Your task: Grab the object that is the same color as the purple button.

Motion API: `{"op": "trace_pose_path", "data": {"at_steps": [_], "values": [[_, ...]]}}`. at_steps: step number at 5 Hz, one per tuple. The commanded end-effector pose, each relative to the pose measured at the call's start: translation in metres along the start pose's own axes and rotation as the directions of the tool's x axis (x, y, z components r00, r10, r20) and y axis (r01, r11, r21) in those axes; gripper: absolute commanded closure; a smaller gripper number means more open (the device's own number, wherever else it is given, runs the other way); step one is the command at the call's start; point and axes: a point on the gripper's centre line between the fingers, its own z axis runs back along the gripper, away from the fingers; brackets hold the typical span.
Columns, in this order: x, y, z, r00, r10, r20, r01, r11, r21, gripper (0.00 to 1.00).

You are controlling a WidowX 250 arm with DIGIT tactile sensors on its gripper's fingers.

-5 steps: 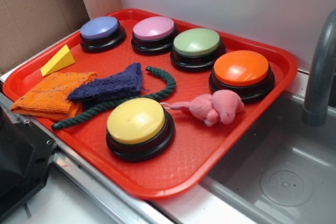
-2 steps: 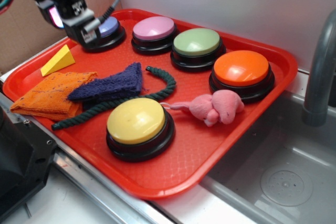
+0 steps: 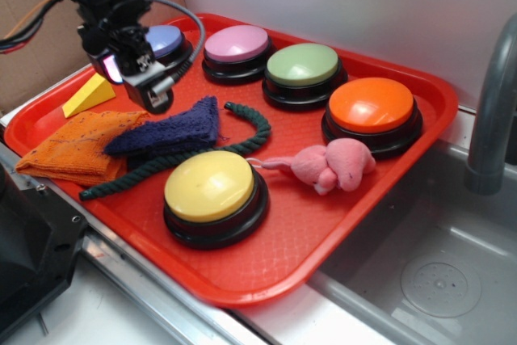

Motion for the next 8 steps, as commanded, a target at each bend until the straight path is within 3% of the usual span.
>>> {"op": "trace_pose_path", "data": {"at_steps": [1, 4, 5, 8], "values": [[0.006, 0.001, -0.023, 0.999, -0.032, 0.012, 0.032, 0.999, -0.026, 0.0], [0.011, -0.005, -0.052, 0.998, -0.051, -0.032, 0.049, 0.997, -0.064, 0.0], [0.012, -0.006, -0.055, 0.997, -0.055, -0.047, 0.053, 0.998, -0.044, 1.0], [0.02, -0.004, -0.031, 1.0, 0.011, -0.021, -0.012, 0.999, -0.046, 1.0]]}}
